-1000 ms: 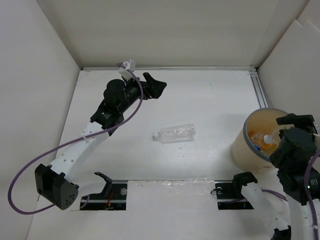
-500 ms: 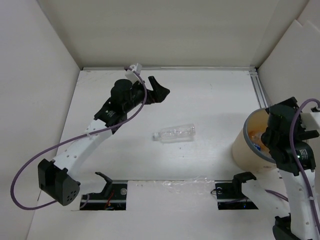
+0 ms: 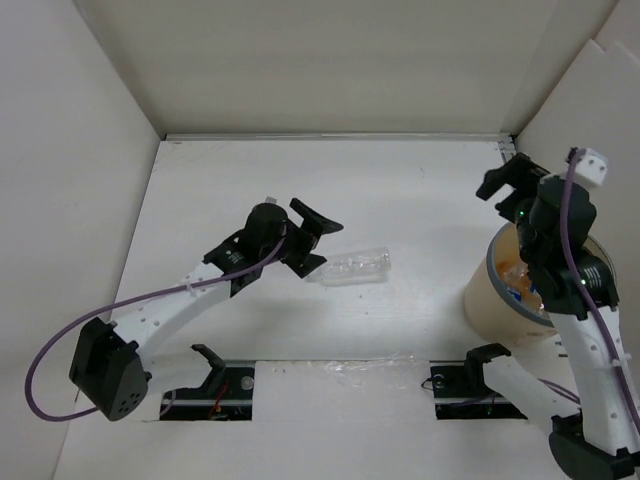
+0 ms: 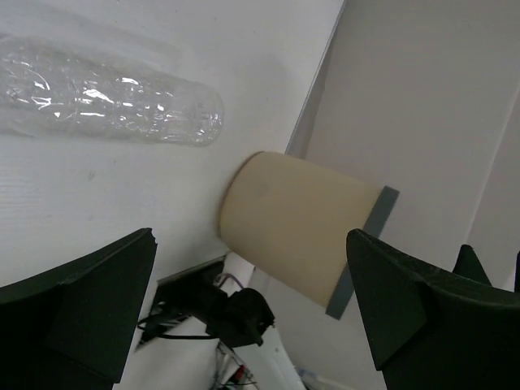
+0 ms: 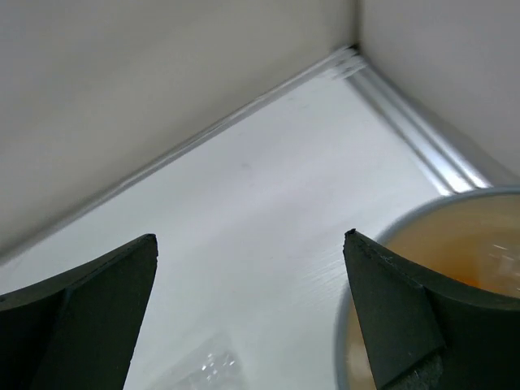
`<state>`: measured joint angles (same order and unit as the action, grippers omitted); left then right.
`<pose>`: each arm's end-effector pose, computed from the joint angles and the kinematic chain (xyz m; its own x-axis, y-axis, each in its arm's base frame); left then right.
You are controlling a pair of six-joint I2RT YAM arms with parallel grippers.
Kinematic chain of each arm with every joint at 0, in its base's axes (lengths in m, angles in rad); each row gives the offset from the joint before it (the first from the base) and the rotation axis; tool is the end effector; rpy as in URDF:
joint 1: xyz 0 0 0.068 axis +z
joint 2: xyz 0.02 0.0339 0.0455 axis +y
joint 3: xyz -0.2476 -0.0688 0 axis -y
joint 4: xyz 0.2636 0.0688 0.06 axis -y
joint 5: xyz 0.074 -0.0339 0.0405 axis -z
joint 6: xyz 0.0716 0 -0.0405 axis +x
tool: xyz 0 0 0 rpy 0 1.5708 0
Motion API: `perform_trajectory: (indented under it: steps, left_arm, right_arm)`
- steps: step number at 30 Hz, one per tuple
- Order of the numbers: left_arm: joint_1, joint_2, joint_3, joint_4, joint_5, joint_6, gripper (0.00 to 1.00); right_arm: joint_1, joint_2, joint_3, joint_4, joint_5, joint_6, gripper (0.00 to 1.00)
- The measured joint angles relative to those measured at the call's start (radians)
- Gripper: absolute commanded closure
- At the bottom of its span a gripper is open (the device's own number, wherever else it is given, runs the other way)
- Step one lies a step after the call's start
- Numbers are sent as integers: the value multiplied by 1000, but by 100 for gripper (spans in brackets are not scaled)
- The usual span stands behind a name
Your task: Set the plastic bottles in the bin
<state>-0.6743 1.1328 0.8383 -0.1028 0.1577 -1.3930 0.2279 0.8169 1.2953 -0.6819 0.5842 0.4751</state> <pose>0.2415 -0.2074 0.2626 -0.7717 -0.6276 -0.1033 -0.1684 0.3582 -0.9183 0.1919 0.0040 0.4416 -0.0206 0.3869 -0.9219 0.3904 0.8520 0.3489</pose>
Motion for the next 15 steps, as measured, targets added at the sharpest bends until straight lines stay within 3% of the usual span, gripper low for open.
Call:
perform_trajectory:
  steps: [7, 15]
  left_arm:
    - [2, 202, -19, 90, 85, -186, 0]
    - [2, 349, -40, 150, 118, -287, 0]
  right_arm:
    - [153, 144, 43, 114, -307, -92, 0]
    - [346, 213, 188, 166, -344, -188, 0]
